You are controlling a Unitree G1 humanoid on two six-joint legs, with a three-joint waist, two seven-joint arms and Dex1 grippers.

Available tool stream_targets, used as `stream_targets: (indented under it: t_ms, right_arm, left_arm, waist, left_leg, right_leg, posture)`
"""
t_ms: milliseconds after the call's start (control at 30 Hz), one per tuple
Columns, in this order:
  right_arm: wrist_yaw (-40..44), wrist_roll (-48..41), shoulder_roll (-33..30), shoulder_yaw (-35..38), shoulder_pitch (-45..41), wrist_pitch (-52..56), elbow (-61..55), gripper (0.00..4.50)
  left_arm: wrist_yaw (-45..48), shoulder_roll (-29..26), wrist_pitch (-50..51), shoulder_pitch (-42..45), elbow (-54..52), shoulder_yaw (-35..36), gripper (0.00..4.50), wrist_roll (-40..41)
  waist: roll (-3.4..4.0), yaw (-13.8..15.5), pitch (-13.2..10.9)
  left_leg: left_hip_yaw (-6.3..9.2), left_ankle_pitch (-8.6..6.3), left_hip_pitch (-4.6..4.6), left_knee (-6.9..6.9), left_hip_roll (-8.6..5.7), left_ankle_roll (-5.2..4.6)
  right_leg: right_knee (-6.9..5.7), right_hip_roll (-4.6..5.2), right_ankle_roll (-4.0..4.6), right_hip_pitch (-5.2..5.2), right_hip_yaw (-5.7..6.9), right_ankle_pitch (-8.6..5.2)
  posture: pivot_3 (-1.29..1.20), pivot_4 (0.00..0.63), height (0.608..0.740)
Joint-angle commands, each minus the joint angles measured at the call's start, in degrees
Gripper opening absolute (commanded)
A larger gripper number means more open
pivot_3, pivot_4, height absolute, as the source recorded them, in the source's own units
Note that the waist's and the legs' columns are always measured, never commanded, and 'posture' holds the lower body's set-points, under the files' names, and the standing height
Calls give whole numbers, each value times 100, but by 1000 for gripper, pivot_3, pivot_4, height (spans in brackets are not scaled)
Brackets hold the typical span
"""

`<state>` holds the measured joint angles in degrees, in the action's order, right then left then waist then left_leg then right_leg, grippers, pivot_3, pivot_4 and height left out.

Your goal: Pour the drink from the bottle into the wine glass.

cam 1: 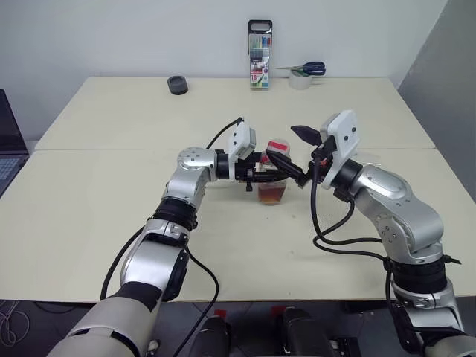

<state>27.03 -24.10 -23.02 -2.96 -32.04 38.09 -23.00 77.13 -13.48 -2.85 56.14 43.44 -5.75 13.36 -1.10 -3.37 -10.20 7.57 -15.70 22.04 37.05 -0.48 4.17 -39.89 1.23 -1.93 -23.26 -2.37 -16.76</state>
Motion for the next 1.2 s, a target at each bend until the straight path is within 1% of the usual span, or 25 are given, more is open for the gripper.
stream_targets:
  t_ms: [33, 800, 1033, 1200]
  right_arm:
    - [-76, -27, -106, 325, 35, -5, -193, 4326]
    - [45, -366, -194, 343, 125, 193, -449, 4326]
    - [103, -733, -148, 374, 77, 451, -559, 4326]
    - [116, -608, -208, 236, -7, 408, -428, 4326]
  left_arm:
    - [88, -34, -125, 134, -77, 97, 1706, 65]
    - [64, -17, -120, 96, -122, 96, 1692, 73]
    - [52, -6, -124, 80, -132, 96, 1692, 75]
    - [52, 0, -134, 68, -143, 91, 1692, 74]
  waist:
    - [0, 0, 0]
    - [0, 0, 0]
    - [0, 0, 0]
    - [0, 0, 0]
  left_leg:
    - [0, 0, 0, 0, 0, 0]
    - [0, 0, 0, 0, 0, 0]
    - [0, 0, 0, 0, 0, 0]
    - [0, 0, 0, 0, 0, 0]
  right_leg:
    - [0, 0, 0, 0, 0, 0]
    - [0, 0, 0, 0, 0, 0]
    - [0, 0, 0, 0, 0, 0]
    - [0, 0, 0, 0, 0, 0]
  posture:
    - [0, 150, 740]
    - [0, 150, 740]
    - [0, 150, 740]
    - [0, 150, 740]
